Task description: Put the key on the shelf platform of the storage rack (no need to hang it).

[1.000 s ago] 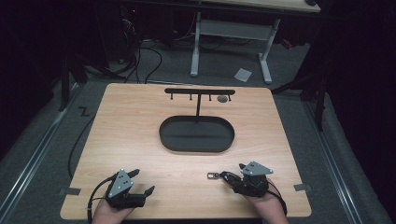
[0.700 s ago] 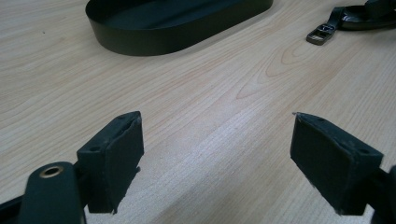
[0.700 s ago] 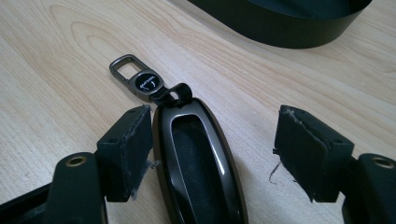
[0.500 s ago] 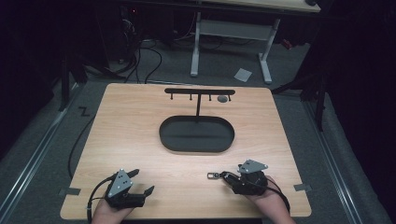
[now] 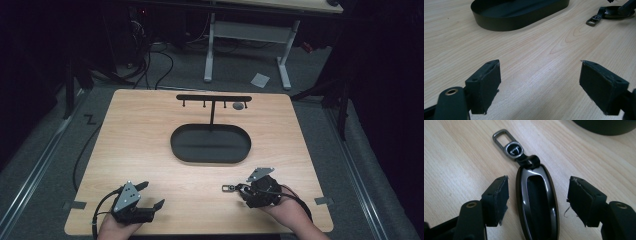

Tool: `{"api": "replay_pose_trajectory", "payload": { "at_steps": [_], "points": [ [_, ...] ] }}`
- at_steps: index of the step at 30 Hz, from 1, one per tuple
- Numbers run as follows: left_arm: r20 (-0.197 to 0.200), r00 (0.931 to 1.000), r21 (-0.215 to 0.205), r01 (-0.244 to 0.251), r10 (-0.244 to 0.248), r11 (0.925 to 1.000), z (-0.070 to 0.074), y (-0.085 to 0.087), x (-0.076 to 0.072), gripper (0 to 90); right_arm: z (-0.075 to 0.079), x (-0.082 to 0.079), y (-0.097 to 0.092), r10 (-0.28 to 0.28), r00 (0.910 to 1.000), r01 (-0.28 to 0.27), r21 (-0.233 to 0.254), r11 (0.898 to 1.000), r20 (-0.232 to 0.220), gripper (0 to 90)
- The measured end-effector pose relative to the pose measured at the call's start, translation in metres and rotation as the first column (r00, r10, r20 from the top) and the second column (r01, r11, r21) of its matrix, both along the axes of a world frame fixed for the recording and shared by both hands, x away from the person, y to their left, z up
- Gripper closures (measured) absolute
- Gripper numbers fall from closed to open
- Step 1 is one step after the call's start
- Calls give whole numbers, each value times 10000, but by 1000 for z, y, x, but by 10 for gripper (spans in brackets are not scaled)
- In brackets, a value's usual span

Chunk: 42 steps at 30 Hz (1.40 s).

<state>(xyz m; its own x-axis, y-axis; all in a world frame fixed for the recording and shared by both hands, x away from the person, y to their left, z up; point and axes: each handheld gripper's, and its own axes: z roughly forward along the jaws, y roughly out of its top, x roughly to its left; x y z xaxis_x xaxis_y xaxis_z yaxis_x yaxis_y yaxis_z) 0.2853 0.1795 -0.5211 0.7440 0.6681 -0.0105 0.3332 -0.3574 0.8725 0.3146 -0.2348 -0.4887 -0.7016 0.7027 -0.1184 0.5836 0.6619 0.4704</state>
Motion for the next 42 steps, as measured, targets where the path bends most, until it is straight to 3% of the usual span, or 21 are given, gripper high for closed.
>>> {"api": "replay_pose_trajectory", "payload": {
  "at_steps": [7, 16, 27, 33, 38, 42],
  "points": [
    [-33, 10000, -17, 30, -30, 10000, 0, 0, 0, 180, 5, 3, 5, 101, 9975, -155, -765, 9970, -702, 325],
    [-46, 10000, 1, 41, -41, 10000, -1, -1, 1, 181, 7, 9, 12, 476, 9867, -740, -1689, 9829, -1554, 310],
    [-84, 9999, 26, 83, -83, 10000, -1, -1, 1, 181, 3, 22, 21, 674, 9653, -1249, -2193, 9676, -2522, 229],
    [-88, 9999, 26, 104, -104, 9999, -1, -1, 1, 180, 2, 27, 26, 586, 9584, -1339, -2587, 9566, -2793, 278],
    [-42, 10000, -8, 75, -75, 10000, -1, -1, 1, 181, 2, 34, 28, 517, 9469, -1479, -2871, 9464, -3174, 334],
    [-51, 9999, 11, 88, -88, 10000, 0, -1, 1, 181, 0, 38, 28, 327, 9411, -1366, -2899, 9473, -3366, 319]
  ]
}}
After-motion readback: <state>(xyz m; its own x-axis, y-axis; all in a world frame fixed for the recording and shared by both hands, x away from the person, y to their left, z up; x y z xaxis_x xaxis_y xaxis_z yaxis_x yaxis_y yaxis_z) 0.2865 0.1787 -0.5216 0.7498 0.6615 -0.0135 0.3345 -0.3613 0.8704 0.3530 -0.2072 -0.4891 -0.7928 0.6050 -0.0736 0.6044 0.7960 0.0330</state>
